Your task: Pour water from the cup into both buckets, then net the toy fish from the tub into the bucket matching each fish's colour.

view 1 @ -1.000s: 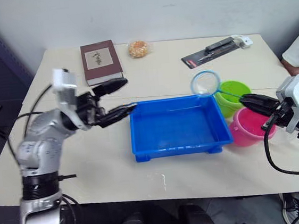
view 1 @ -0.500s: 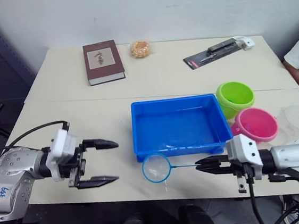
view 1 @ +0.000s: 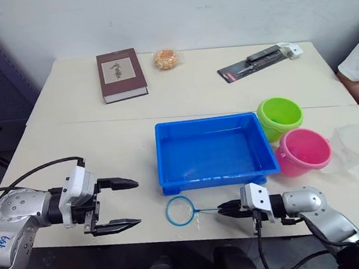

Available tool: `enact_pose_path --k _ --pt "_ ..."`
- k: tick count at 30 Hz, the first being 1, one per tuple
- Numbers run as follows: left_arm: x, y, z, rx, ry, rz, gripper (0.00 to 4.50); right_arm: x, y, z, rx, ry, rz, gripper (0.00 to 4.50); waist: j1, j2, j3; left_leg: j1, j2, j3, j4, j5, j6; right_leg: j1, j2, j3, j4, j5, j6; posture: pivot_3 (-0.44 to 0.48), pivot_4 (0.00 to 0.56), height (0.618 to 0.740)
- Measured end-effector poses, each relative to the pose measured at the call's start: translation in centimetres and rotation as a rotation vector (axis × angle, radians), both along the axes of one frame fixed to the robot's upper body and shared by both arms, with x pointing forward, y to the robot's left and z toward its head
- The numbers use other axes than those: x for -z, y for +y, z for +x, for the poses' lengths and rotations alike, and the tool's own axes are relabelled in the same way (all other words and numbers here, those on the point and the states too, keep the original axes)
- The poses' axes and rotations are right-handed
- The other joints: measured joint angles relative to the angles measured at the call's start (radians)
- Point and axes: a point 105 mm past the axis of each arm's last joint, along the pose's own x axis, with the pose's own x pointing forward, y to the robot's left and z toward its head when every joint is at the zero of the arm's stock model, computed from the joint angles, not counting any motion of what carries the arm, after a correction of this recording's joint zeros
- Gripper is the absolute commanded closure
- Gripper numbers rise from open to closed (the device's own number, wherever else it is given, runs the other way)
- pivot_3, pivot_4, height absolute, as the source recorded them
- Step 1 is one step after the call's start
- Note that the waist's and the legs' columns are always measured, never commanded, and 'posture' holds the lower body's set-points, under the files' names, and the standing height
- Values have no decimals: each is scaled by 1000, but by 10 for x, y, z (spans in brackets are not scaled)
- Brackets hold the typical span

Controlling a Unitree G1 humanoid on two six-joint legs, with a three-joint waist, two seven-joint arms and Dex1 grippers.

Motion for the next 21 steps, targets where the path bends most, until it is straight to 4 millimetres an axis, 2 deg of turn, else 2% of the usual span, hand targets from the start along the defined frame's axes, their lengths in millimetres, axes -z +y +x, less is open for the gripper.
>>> enact_pose_path --k 4,5,8,13,17,21 --pt "-6 6 5 -54 -27 5 0 -11 -17 -5 13 -39 -41 365 4 0 0 0 0 0 0 0 0 0 0 0 0 0 0 0 150 738" --pt "-6 7 6 -64 -30 7 0 -16 -24 -4 29 -59 -47 56 4 0 0 0 0 0 0 0 0 0 0 0 0 0 0 0 150 738" --pt "-2 13 4 -98 -29 29 0 -41 -42 -6 58 -130 -48 56 5 1 1 0 0 0 0 0 0 0 0 0 -1 0 0 0 150 738" --pt "8 47 1 -231 -27 93 0 -104 -82 -24 159 -226 -8 56 5 2 0 2 1 0 -2 -1 1 2 1 0 -2 0 0 0 150 738" --pt "33 64 5 -305 -44 126 0 -114 -118 -42 253 -152 -60 56 11 1 0 3 0 0 -2 -3 4 4 -1 0 -4 0 0 0 150 738" --pt "56 88 11 -423 -55 198 0 -130 -168 -42 389 -241 -153 56 7 0 0 3 0 1 -2 -4 5 4 -2 0 -5 0 0 0 150 738"
